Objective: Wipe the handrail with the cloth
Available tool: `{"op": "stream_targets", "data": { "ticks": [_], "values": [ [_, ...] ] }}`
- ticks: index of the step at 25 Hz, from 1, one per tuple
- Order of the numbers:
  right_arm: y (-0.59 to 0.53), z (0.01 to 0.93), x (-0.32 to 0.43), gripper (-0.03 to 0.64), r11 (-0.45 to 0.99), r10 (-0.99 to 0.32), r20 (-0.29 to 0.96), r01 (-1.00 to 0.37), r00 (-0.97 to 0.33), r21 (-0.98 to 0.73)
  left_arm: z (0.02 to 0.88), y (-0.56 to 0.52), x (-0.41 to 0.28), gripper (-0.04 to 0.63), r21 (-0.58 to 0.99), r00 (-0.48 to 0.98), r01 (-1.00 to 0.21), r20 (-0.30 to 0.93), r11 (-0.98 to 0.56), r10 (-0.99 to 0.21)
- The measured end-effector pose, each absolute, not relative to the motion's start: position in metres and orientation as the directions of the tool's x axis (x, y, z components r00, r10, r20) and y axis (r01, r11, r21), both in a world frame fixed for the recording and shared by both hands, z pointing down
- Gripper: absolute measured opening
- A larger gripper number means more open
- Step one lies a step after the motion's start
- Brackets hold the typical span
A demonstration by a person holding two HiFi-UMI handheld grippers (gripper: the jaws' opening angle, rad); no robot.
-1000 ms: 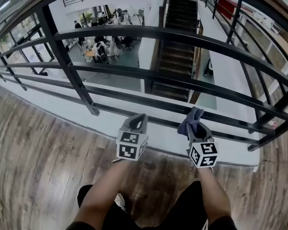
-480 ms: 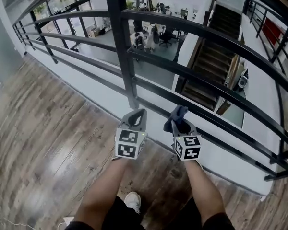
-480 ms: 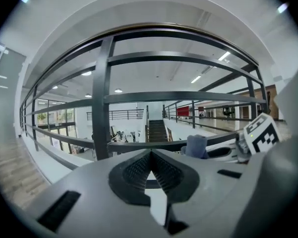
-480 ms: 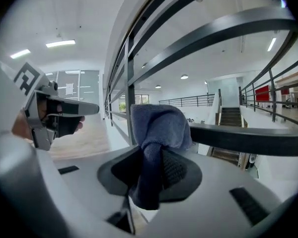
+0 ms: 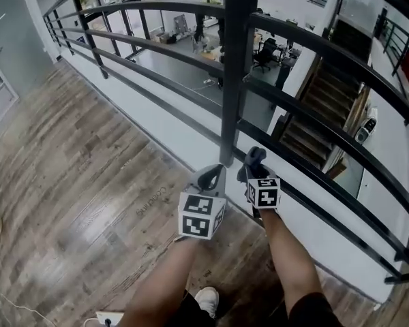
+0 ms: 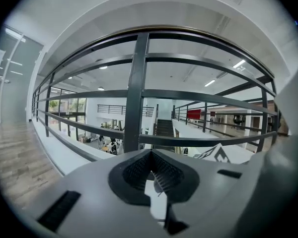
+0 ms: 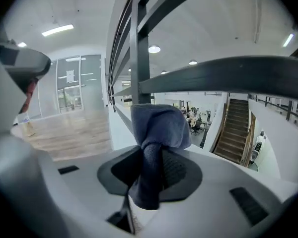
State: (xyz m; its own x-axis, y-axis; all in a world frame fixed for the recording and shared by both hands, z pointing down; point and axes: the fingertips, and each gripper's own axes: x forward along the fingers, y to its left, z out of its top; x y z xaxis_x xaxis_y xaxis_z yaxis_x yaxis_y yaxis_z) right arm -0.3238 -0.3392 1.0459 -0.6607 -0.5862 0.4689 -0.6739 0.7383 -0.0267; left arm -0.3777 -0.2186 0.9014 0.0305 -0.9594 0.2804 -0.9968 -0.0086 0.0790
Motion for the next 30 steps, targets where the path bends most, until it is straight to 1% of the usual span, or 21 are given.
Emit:
{"op": "stream_targets", "data": {
  "ticks": [5,10,15,17,18,21,23,27,30],
  "values": [
    [-0.362,1.068,-0.347,0.101,0.721,-0.584,0.558,-0.693,-0.59,0.022,0.901,-0.219,-0.389,-0.002,0.084,0.032,-0.996,0.284,-0.008,-0.958],
    [-0.374,1.079,-0.35,0.101,0.702,-0.588,0.603,-0.711,-0.538,0.051,0.905,-0.221,-0.386,-0.002,0.081,0.034,-0.997,0.298,-0.011,-0.954],
    [-0.368,1.095,-0.341,0.1,0.711,-0.514,0.673,-0.703,-0.532,-0.012,0.895,-0.226,-0.373,-0.002,0.051,0.058,-0.998,0.287,-0.045,-0.956],
    [-0.37,1.091,-0.33,0.101,0.715,-0.529,0.675,-0.699,-0.514,0.029,0.887,-0.227,-0.368,-0.002,0.042,0.054,-0.998,0.273,-0.044,-0.961],
    [-0.37,1.092,-0.326,0.101,0.709,-0.527,0.68,-0.704,-0.51,0.021,0.885,-0.228,-0.367,-0.002,0.033,0.051,-0.999,0.272,-0.044,-0.961],
    [-0.363,1.099,-0.323,0.101,0.689,-0.481,0.694,-0.72,-0.535,-0.078,0.893,-0.23,-0.362,-0.002,0.033,0.061,-0.998,0.299,-0.053,-0.952],
    [-0.363,1.099,-0.315,0.101,0.68,-0.479,0.695,-0.727,-0.536,-0.092,0.894,-0.231,-0.357,-0.002,0.054,0.069,-0.997,0.309,-0.055,-0.949],
    [-0.37,1.095,-0.284,0.101,0.656,-0.552,0.678,-0.755,-0.485,-0.005,0.893,-0.23,-0.347,-0.002,0.042,0.073,-0.997,0.314,-0.063,-0.947],
    [-0.366,1.094,-0.259,0.101,0.63,-0.566,0.678,-0.776,-0.47,-0.012,0.896,-0.232,-0.332,-0.002,0.047,0.099,-0.995,0.329,-0.088,-0.939]
  ]
}}
